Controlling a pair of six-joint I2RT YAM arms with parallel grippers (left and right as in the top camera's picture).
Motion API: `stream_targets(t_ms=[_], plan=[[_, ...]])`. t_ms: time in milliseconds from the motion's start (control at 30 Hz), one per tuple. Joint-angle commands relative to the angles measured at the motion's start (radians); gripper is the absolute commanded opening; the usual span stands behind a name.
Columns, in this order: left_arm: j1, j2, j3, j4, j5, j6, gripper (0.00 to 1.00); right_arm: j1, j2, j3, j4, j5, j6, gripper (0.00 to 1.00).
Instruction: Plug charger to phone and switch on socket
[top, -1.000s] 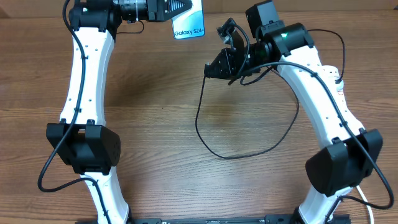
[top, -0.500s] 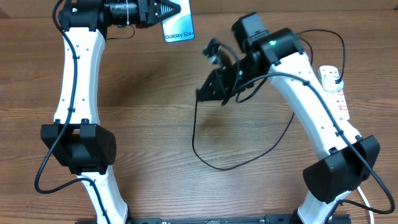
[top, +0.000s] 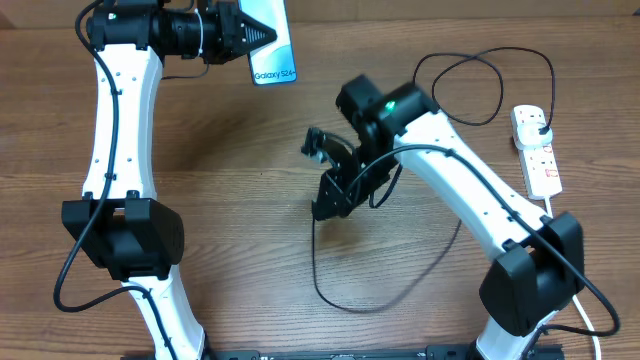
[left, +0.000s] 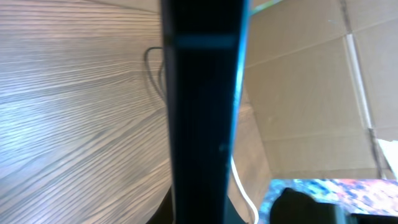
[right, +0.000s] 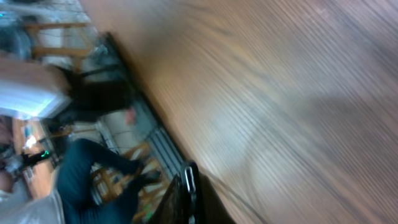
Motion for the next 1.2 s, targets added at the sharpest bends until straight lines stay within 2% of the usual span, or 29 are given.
stream_targets(t_ms=[0, 100, 200, 233, 267, 367, 433, 500, 633, 733, 933, 1067, 1167], plan=[[0.011, -0.008, 0.013, -0.021, -0.023, 0.076, 0.04, 0.000, -0.024, -0.138, 0.135, 0.227, 0.215, 0.04], [0.010, -0.008, 0.013, -0.031, -0.023, 0.081, 0.04, -0.005, -0.024, -0.245, 0.292, 0.328, 0.346, 0.04], [0.010, -0.008, 0.013, -0.035, -0.023, 0.081, 0.04, -0.005, -0.024, -0.282, 0.346, 0.365, 0.391, 0.04], [0.010, -0.008, 0.013, -0.039, -0.023, 0.081, 0.04, -0.005, -0.024, -0.286, 0.351, 0.381, 0.408, 0.12], [0.010, -0.008, 0.013, -0.048, -0.023, 0.085, 0.04, -0.005, -0.024, -0.288, 0.358, 0.398, 0.443, 0.42], [0.010, -0.008, 0.013, -0.053, -0.024, 0.093, 0.04, 0.003, -0.024, -0.288, 0.387, 0.394, 0.483, 0.65], [0.010, -0.008, 0.013, -0.054, -0.023, 0.096, 0.04, 0.023, -0.024, -0.288, 0.407, 0.398, 0.498, 0.73], [0.010, -0.008, 0.013, -0.054, -0.024, 0.096, 0.04, 0.060, -0.023, -0.286, 0.447, 0.410, 0.524, 0.85], [0.010, -0.008, 0.013, -0.058, -0.023, 0.096, 0.04, 0.089, -0.013, -0.286, 0.491, 0.573, 0.618, 0.80], [0.010, -0.008, 0.013, -0.057, -0.024, 0.096, 0.04, 0.089, 0.016, -0.269, 0.499, 0.589, 0.625, 0.79], [0.005, -0.008, 0.013, -0.058, -0.024, 0.096, 0.04, 0.097, 0.201, -0.030, 0.245, 0.607, 0.591, 0.80], [0.003, -0.008, 0.013, -0.072, -0.024, 0.096, 0.04, 0.114, 0.270, 0.034, 0.219, 0.627, 0.600, 0.69], [0.003, -0.008, 0.013, -0.087, -0.044, 0.096, 0.04, 0.123, 0.288, 0.032, 0.216, 0.644, 0.653, 0.55]])
